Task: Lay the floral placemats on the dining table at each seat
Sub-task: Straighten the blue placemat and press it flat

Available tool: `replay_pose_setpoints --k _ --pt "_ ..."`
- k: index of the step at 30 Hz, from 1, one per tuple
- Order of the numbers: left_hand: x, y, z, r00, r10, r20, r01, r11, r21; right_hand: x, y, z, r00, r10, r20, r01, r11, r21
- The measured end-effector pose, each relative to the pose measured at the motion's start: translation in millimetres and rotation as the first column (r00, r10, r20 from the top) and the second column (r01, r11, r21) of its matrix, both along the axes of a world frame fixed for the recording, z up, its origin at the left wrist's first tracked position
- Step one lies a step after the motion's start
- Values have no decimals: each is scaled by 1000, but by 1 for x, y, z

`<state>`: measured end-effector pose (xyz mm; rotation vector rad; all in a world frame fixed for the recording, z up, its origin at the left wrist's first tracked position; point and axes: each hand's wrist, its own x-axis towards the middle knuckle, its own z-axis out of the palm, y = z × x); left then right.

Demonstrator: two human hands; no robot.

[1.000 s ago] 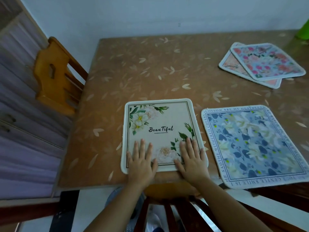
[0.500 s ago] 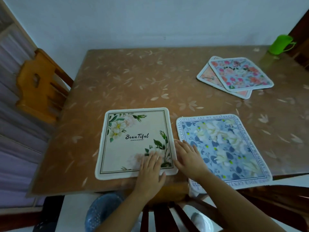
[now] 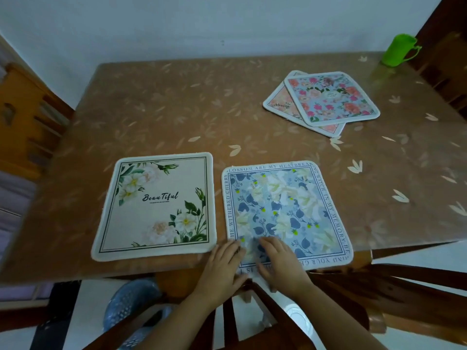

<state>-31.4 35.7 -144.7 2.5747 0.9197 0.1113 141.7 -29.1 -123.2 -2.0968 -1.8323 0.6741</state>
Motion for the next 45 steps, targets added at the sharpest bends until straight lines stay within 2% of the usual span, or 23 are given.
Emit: replay_pose_setpoints --k 4,6,11,14,20,28,33,37,40,45 --pt "1 -7 2 997 -33 -68 41 991 126 8 -10 -11 997 72 19 -72 997 17" --pt "4 -9 2 999 -9 -39 15 989 149 11 -13 -13 994 101 34 -102 995 22" --pt "12 -16 5 999 7 -41 1 980 199 7 -17 -15 997 73 30 -75 995 59" --pt "14 -20 7 999 21 39 -27 984 177 5 -18 -18 999 48 2 -48 997 56" --pt "17 -24 22 971 75 229 -101 989 106 3 -17 -12 979 -33 -202 49 996 76" --pt "35 -23 53 887 254 385 -261 965 -33 9 -12 13 877 -248 -413 285 958 30" --pt "38 -21 65 864 289 412 -292 955 -58 20 -11 29 883 -288 -371 334 940 66" --pt "34 -13 69 814 375 443 -353 926 -135 41 -8 47 960 -210 -183 239 959 150" --pt "34 -10 67 777 428 461 -385 903 -190 67 -6 58 979 -180 -95 189 977 100" --pt "35 -13 57 767 459 450 -407 888 -212 101 -6 58 990 -135 -51 136 991 12"
